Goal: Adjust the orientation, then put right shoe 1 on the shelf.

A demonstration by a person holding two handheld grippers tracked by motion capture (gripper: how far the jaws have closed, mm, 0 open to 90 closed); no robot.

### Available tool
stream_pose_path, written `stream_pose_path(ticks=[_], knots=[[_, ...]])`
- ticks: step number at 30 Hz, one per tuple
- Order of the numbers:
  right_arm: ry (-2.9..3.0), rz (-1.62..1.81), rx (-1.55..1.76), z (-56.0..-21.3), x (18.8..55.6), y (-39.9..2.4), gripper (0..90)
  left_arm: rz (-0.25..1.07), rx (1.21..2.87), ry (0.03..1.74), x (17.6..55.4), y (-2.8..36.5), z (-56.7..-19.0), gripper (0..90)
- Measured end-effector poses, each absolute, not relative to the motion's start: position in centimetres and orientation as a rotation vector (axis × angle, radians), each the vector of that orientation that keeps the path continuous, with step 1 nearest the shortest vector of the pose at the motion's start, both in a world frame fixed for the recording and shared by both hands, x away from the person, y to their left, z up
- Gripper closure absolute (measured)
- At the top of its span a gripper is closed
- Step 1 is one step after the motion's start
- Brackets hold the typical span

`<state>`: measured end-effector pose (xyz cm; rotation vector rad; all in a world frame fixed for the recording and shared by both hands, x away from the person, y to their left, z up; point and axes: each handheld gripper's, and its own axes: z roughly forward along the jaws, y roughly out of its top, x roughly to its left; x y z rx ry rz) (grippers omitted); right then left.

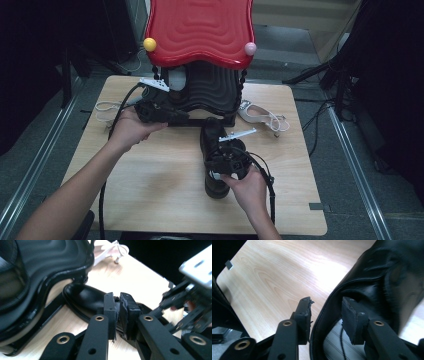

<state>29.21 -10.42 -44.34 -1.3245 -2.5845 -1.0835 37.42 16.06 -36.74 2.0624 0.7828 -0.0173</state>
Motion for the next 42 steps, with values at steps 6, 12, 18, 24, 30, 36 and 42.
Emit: stream_pose_path(ticks=[6,12,18,24,30,36,42], knots=[[-2.596,-1.042,-1.320,-45.8,29.5,-9.6,60.7,0.027,2.055,0.786,38.3,16.5,-34.6,85.8],[-2.598,-0.980,-1.325,-46.7,30.2,-8.6,58.6,0.065,2.059,0.771,39.4,15.9,-32.2,87.3],[-2.591,-0.909,-1.379,-47.5,30.8,-7.5,57.3,0.105,2.059,0.753,40.4,15.7,-29.0,88.2],[-2.615,-0.881,-1.407,-47.9,31.0,-7.1,58.9,0.115,2.055,0.753,41.2,15.7,-26.6,88.2],[-2.618,-0.872,-1.431,-48.1,30.9,-6.9,60.1,0.129,2.043,0.772,42.6,15.7,-24.8,88.1],[-2.622,-0.850,-1.452,-48.3,30.9,-6.7,62.5,0.154,2.012,0.809,44.1,15.8,-23.4,88.0],[-2.576,-0.881,-1.470,-48.4,31.0,-7.1,65.1,0.195,2.007,0.856,45.0,15.8,-23.1,88.0]])
